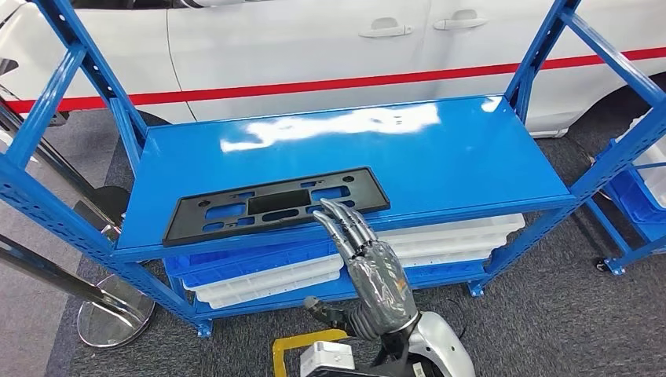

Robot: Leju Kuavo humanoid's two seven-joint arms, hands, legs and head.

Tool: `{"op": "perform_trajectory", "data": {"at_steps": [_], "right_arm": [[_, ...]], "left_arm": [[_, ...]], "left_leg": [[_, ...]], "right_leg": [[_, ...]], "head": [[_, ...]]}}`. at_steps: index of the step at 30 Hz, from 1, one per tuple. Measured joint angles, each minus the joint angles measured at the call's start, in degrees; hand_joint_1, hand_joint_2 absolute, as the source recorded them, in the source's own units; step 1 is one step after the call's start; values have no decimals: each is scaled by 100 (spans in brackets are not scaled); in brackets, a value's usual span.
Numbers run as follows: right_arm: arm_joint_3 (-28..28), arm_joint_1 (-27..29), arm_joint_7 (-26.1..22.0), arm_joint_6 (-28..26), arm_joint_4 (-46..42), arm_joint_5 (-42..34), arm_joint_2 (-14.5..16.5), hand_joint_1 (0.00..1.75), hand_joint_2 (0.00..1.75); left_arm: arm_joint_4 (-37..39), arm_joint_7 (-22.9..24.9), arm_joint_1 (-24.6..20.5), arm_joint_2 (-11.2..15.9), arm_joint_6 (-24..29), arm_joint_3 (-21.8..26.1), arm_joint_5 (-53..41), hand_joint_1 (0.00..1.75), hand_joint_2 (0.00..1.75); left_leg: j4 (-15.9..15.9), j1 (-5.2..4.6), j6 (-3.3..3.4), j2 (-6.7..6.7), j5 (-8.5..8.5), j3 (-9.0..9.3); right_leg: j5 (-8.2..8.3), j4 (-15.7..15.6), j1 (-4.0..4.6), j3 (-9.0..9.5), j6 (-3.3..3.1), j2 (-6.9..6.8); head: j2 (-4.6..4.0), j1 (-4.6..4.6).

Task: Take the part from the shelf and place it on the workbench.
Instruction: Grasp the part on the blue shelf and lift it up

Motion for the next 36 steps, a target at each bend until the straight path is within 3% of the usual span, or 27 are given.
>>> {"op": "perform_trajectory", "data": {"at_steps": [2, 5, 7, 8, 11, 13, 15, 17, 18, 20, 21, 22, 23, 24, 25, 27, 29, 32, 34, 36], "right_arm": [[164, -149, 112, -72, 170, 312, -57, 0, 175], [420, -375, 296, -175, 492, 779, -165, 0, 175], [561, -475, 413, -249, 715, 1087, -239, 0, 175], [615, -528, 463, -288, 816, 1232, -267, 0, 175], [772, -723, 603, -417, 1130, 1668, -346, 0, 175], [895, -841, 688, -506, 1336, 1980, -407, 0, 175], [1010, -946, 755, -591, 1509, 2267, -458, 0, 175], [1104, -1040, 809, -672, 1656, 2547, -503, 0, 175], [1146, -1081, 833, -721, 1726, 2702, -527, 0, 175], [1189, -1125, 865, -806, 1828, 2914, -561, 0, 175], [1195, -1130, 877, -834, 1866, 2961, -575, 0, 175], [1195, -1130, 884, -854, 1894, 2974, -587, 0, 175], [1194, -1130, 887, -868, 1915, 2975, -598, 0, 175], [1192, -1131, 887, -883, 1926, 2975, -606, 0, 175], [1188, -1134, 887, -899, 1931, 2975, -610, 0, 175], [1176, -1144, 886, -923, 1931, 2975, -613, 0, 175], [1158, -1149, 885, -929, 1930, 2975, -614, 0, 175], [1138, -1147, 883, -935, 1917, 2975, -614, 0, 175], [1132, -1146, 877, -940, 1902, 2974, -613, 0, 175], [1125, -1140, 861, -940, 1898, 2972, -613, 0, 175]], "left_arm": [[33, 1, -34, 37, 6, 0, -48, 0, 0], [95, 8, -69, 86, 13, 0, -113, 0, 0], [126, 15, -73, 123, 16, 1, -158, 0, 0], [137, 19, -79, 148, 19, 1, -175, 0, 0], [179, 26, -127, 212, 26, 0, -230, 0, 0], [224, 31, -163, 254, 24, 1, -257, 0, 0], [267, 33, -181, 295, 9, 1, -267, 0, 0], [311, 32, -202, 327, -32, 1, -268, 0, 0], [333, 37, -218, 343, -68, 1, -267, 0, 0], [362, 52, -242, 377, -142, 2, -257, 0, 0], [369, 67, -248, 393, -175, 3, -252, 0, 0], [373, 79, -249, 404, -196, 4, -249, 0, 0], [376, 91, -249, 414, -211, 5, -249, 0, 0], [379, 102, -249, 421, -221, 7, -248, 0, 0], [384, 109, -248, 426, -224, 7, -248, 0, 0], [401, 117, -250, 433, -226, 8, -247, 0, 0], [414, 121, -247, 447, -227, 8, -248, 0, 0], [423, 125, -255, 475, -226, 8, -251, 0, 0], [440, 126, -258, 500, -225, 8, -252, 0, 0], [455, 126, -248, 528, -223, 8, -252, 0, 0]], "left_leg": [[188, 9, -64, 3, -139, -76], [1188, 59, -159, 6, -631, -554], [1558, 96, -207, 8, -675, -752], [1414, 115, -225, 10, -530, -691], [352, 144, -234, 9, -18, -193], [67, 118, -173, -6, 21, -74], [47, 97, -85, -11, 39, -79], [9, 108, 2, -3, 78, -73], [-9, 115, 41, 1, 94, -72], [-9, 100, 87, 7, 97, -87], [-6, 86, 96, 7, 95, -92], [-4, 71, 104, 7, 91, -91], [-2, 57, 109, 5, 86, -84], [-1, 42, 112, 2, 79, -68], [-2, 31, 112, -1, 69, -49], [4, 2, 83, -2, 44, -34], [0, 1, 28, 6, 27, -38], [59, 17, -65, 18, -35, -40], [511, 39, -125, 20, -274, -242], [1281, 62, -182, 20, -587, -653]], "right_leg": [[35, -65, -42, 29, -45, -11], [50, -86, -58, 29, -81, -29], [48, -71, -62, 19, -77, -33], [42, -56, -69, 17, -69, -32], [3, 14, -85, 8, 4, -23], [0, 34, -71, -9, 77, -16], [21, 11, -67, -15, 146, -10], [-75, 126, -86, -60, 199, -7], [-217, 346, -92, -156, 216, -5], [-593, 1080, -95, -503, 232, -5], [-710, 1424, -94, -675, 232, -5], [-724, 1605, -92, -773, 224, -5], [-626, 1567, -84, -764, 205, -5], [-431, 1294, -71, -637, 169, -5], [-224, 881, -48, -444, 117, -6], [9, 204, -1, -123, 30, -17], [5, 36, 31, -56, 2, -19], [32, -56, -5, -2, -44, -11], [42, -113, -35, 64, -83, -22], [21, -117, -33, 88, -106, -24]], "head": [[0, -1], [0, -3], [0, -4], [0, -4], [0, -4], [0, -3], [0, -3], [0, -3], [0, -2], [0, -2], [0, -2], [0, -2], [0, -2], [0, -2], [0, -2], [0, -3], [0, -2], [0, -3], [0, -3], [0, -3]]}}
